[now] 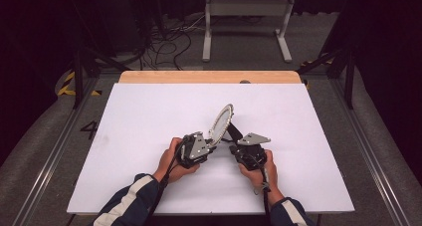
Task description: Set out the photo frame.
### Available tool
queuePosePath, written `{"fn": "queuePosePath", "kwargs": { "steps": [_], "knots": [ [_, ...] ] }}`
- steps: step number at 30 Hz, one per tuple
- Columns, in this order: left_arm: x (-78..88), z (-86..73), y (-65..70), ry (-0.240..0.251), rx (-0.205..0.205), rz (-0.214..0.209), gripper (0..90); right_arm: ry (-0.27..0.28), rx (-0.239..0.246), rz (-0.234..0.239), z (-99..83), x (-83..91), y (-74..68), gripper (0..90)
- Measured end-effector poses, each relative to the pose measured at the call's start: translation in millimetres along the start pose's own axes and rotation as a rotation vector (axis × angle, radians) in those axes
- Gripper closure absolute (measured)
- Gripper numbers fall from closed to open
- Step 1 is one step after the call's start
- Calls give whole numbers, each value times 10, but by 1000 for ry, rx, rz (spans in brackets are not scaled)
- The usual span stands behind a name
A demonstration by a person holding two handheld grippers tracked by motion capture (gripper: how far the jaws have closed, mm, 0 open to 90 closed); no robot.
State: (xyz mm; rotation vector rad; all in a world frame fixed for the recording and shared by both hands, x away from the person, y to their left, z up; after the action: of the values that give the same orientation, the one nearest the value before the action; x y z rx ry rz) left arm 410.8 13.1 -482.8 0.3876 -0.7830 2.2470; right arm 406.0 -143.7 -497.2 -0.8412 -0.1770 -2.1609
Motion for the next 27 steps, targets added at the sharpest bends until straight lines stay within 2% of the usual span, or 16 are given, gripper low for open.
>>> {"fn": "queuePosePath", "kwargs": {
  "steps": [9,23,27],
  "knots": [
    [-7,9,21,-2,5,-1,706,4,-12,-5,0,15,63,900],
    [-19,12,45,3,17,-28,724,12,-41,-15,-11,52,176,900],
    [-19,19,50,5,-3,-31,742,15,-43,-28,-14,65,200,900]
  ]
}}
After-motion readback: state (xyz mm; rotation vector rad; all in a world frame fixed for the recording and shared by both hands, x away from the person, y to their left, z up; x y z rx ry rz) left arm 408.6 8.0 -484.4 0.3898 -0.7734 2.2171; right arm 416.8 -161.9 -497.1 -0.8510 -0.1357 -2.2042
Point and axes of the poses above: each handheld gripper's, and its own axes: x roughly backward along the jaws, z roughly out of its top, y roughly to its right, the point moved 6 cm from there along -x, roughly forward along the jaws, and after that the axes turned 13 degrees about z, right-handed, at the moved point
